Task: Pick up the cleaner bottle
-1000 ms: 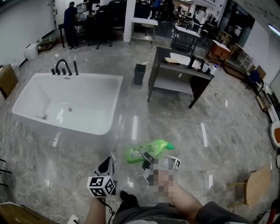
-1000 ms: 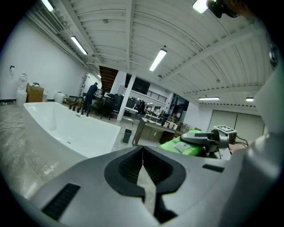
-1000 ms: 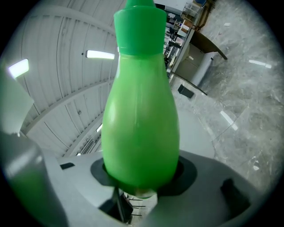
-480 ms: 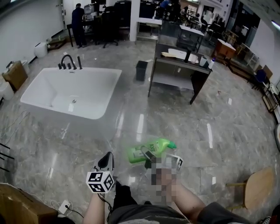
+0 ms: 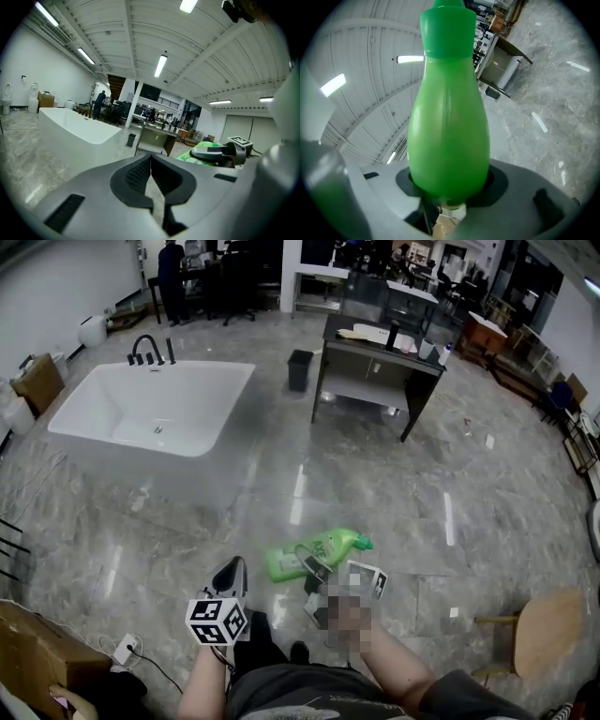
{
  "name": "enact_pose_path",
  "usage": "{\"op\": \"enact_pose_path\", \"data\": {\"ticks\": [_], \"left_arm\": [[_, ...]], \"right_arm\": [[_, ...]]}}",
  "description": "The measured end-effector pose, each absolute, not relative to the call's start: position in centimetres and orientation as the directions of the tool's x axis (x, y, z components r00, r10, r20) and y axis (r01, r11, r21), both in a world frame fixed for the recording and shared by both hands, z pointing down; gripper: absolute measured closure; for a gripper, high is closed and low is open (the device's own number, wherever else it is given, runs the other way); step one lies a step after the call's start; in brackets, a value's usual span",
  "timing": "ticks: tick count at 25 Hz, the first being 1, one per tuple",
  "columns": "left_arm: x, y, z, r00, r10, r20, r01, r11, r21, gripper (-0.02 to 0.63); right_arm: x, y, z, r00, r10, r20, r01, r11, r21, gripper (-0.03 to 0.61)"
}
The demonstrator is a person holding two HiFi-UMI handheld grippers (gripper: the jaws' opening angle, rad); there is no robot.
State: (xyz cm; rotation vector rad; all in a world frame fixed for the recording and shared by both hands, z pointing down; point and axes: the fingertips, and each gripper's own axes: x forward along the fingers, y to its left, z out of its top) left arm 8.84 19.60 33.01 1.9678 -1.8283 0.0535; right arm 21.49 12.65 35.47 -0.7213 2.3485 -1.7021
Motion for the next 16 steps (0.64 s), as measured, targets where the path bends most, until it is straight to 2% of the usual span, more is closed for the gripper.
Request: {"op": "enact_pose_path", "data": {"ticks": [6, 16], "left_arm": [[11.1, 23.1, 33.4, 0.117, -0.937, 0.33, -0.952, -0.01, 0.307, 0.598], [10.8, 24.5, 33.6, 0.118, -0.935, 0.335, -0.955, -0.014, 0.297, 0.598]], "right_arm": [[23.0, 15.8, 35.9, -0.887, -0.434, 0.155, -0.287, 0.256, -0.923, 0.379], [21.8, 17.2, 36.2, -0.897, -0.41, 0.166, -0.291, 0.264, -0.92, 0.379]]}}
